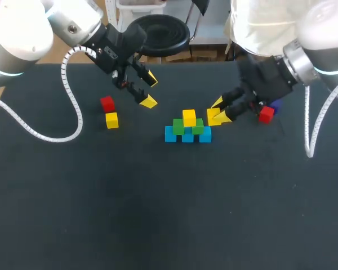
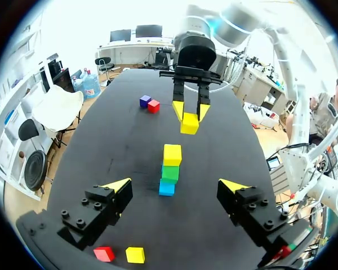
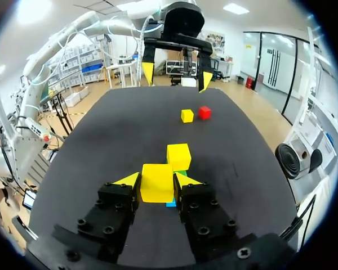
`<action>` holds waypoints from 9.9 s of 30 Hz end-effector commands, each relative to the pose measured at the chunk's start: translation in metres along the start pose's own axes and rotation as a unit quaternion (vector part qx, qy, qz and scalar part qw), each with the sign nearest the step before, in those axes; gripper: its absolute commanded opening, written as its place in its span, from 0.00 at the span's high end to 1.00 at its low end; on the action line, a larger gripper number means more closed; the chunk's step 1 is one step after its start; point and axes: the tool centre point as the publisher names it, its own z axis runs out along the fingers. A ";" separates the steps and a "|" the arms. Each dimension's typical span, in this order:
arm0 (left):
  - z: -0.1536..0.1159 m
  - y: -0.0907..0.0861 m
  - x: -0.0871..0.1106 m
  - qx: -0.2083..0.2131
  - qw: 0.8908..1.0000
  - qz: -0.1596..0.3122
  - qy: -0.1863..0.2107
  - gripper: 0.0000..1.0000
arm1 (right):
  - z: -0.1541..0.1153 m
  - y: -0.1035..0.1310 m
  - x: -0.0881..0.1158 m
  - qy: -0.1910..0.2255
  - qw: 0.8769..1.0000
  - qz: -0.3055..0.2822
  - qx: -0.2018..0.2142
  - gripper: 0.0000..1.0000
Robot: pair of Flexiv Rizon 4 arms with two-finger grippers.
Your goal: Place the blue cubes, place green cubes on the blue cubes, place the yellow cubes on the green cubes, then place the red cubes on the yellow cubes, and place purple cube on the red cubes.
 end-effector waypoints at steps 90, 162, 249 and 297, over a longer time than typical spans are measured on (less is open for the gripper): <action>0.000 -0.001 0.001 -0.001 1.000 0.001 -0.002 0.00 | 0.027 -0.013 0.005 -0.059 0.998 -0.027 -0.010 1.00; 0.000 -0.001 0.001 -0.001 1.000 0.001 -0.002 0.00 | 0.036 -0.032 0.010 -0.062 0.998 0.011 -0.018 1.00; 0.000 -0.001 0.001 -0.001 1.000 0.001 -0.002 0.00 | -0.005 -0.005 0.015 -0.044 0.998 0.017 0.031 0.00; -0.025 0.018 0.058 -0.035 0.999 -0.033 0.010 0.00 | -0.024 0.004 0.019 -0.060 0.998 0.006 0.036 0.00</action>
